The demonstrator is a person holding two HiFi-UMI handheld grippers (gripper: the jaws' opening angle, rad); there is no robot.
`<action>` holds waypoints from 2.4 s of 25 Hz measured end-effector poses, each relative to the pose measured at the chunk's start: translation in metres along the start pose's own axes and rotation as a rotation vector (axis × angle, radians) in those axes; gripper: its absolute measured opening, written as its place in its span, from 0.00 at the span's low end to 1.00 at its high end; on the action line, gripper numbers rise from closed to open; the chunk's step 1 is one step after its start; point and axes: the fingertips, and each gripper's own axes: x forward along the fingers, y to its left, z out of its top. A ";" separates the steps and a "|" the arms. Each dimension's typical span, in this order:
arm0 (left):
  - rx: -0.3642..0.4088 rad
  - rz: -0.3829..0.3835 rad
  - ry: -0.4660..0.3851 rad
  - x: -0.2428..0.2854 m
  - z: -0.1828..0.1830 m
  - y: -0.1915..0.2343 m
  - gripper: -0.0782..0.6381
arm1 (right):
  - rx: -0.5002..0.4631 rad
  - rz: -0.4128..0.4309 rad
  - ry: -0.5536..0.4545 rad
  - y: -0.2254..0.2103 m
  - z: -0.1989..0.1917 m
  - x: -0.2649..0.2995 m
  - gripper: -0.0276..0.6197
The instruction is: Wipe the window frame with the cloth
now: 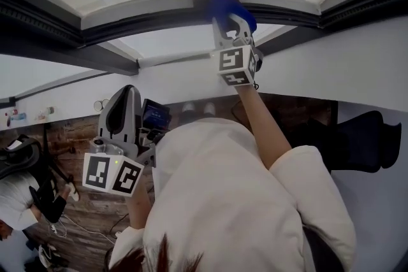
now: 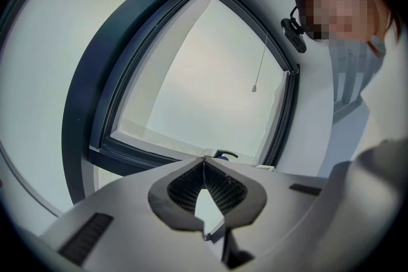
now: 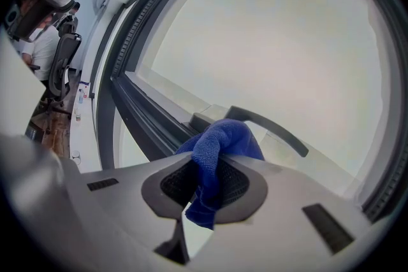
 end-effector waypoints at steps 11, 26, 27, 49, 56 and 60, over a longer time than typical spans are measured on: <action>-0.014 0.033 0.025 -0.025 -0.004 0.027 0.12 | 0.037 0.136 -0.085 0.015 0.031 -0.064 0.11; 0.075 -0.155 0.101 -0.016 -0.022 -0.016 0.12 | 0.382 0.162 -0.055 0.077 -0.002 -0.207 0.11; 0.080 -0.160 0.103 -0.017 -0.024 -0.018 0.12 | 0.389 0.164 -0.051 0.079 -0.004 -0.211 0.11; 0.076 -0.222 0.162 -0.163 -0.119 -0.138 0.12 | 0.476 0.170 -0.074 0.151 -0.054 -0.415 0.11; 0.078 -0.197 0.154 -0.184 -0.121 -0.126 0.12 | 0.463 0.154 -0.033 0.160 -0.067 -0.435 0.11; 0.064 -0.231 0.155 -0.181 -0.118 -0.129 0.12 | 0.465 0.142 -0.022 0.161 -0.066 -0.435 0.11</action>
